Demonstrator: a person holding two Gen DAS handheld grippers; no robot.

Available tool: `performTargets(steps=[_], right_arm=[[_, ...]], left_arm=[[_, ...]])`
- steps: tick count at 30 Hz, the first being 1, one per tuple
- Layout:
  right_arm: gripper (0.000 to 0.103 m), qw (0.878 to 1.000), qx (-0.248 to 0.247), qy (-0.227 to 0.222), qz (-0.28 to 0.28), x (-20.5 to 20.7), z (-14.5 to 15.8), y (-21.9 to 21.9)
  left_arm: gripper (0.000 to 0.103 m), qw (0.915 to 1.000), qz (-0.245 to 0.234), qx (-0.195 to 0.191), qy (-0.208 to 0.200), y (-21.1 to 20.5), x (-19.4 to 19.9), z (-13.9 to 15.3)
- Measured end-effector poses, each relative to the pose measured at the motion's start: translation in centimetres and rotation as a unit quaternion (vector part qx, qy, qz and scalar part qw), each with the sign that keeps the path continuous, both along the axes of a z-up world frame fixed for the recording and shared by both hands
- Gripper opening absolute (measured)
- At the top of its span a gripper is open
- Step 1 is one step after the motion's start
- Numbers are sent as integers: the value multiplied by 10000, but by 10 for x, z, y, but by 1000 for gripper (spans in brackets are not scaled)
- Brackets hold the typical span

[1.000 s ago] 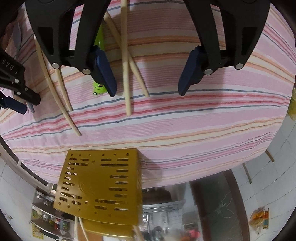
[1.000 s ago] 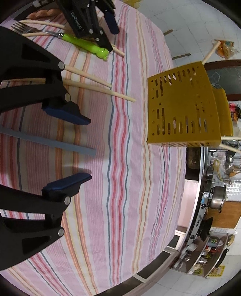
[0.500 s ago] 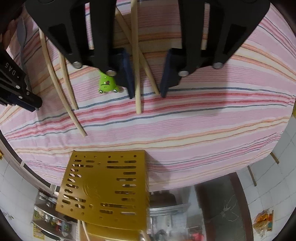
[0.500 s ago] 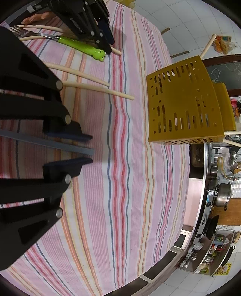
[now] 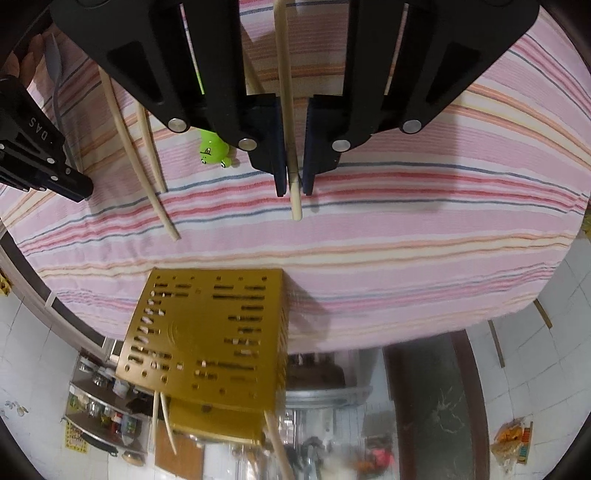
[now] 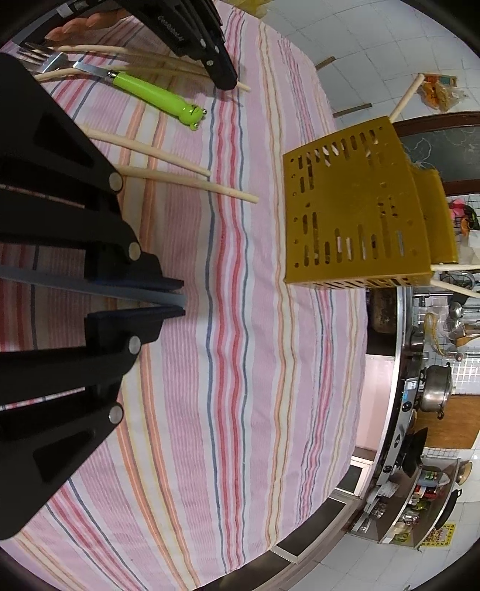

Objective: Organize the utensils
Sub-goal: 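Lift the spoon with the right tool while the left tool carries its chopstick toward the holder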

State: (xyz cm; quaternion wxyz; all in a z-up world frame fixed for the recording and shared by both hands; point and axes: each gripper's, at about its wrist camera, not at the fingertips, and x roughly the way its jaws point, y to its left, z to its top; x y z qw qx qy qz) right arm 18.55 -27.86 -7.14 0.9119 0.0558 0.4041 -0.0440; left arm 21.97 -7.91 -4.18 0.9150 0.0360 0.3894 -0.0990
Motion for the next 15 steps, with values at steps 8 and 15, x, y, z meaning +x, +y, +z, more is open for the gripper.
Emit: performTargets(steps=[8, 15], right_arm=[[10, 9997, 135, -185, -1, -4, 7, -8], [10, 9997, 209, 21, 103, 2, -1, -7]], left_arm=[[7, 9996, 146, -36, -255, 10, -5, 11], [7, 9995, 212, -48, -236, 17, -5, 10]])
